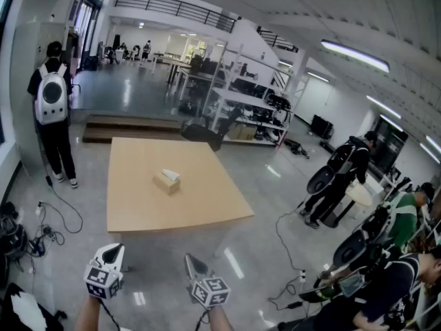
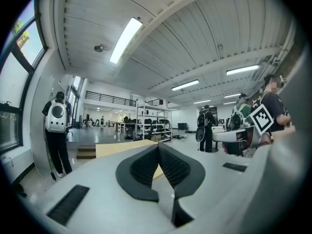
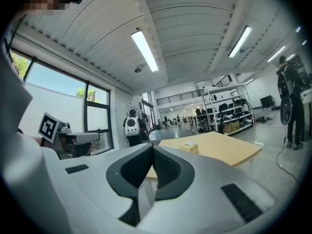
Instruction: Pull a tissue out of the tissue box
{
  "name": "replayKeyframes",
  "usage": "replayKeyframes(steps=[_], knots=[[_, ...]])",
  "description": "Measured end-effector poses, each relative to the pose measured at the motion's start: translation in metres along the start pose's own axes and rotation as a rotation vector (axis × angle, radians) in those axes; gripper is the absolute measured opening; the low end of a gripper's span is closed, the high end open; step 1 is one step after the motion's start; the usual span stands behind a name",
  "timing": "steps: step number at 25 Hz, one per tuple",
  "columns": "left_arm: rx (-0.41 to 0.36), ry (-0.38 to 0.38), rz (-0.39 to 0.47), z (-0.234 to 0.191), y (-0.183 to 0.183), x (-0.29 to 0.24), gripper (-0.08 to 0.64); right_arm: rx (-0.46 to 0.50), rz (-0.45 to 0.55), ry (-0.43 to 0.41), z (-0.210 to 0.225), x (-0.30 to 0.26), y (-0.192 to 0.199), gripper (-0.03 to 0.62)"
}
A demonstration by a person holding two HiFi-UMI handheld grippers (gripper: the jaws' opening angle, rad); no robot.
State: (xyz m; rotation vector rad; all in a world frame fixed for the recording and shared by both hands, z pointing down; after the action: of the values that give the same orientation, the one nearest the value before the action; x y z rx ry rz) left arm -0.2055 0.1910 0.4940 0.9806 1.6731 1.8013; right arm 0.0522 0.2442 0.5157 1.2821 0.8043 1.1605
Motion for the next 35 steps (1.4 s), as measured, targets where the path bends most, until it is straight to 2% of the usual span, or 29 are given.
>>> replayKeyframes(steps=[13, 26, 35], knots=[[-0.001, 0.005, -0.013, 0.015, 0.018, -0.029, 0.008, 0.040, -0.012, 0.002, 0.030, -0.007, 0.002, 0.011], [-0.008, -0.058, -0.015, 0.054, 0.022, -0.057, 0.008, 0.026, -0.039, -0.078, 0.075, -0.008, -0.002, 0.011], [-0.018, -0.079, -0.022, 0.059, 0.029, -0.073, 0.008, 0.013, -0.048, -0.107, 0.092, -0.019, 0.003, 0.011]])
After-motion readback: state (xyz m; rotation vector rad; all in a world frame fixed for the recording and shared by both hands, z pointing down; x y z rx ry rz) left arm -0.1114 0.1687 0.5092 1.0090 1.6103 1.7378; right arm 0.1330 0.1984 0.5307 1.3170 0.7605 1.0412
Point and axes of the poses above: the fingertips, and each gripper's own axes: x backward along the fingers, z to its right, y out of its underside, the point moved 5 cm from there along x, backward along the fingers, and after that the axes turned 14 degrees about z, right-handed, at the moved point
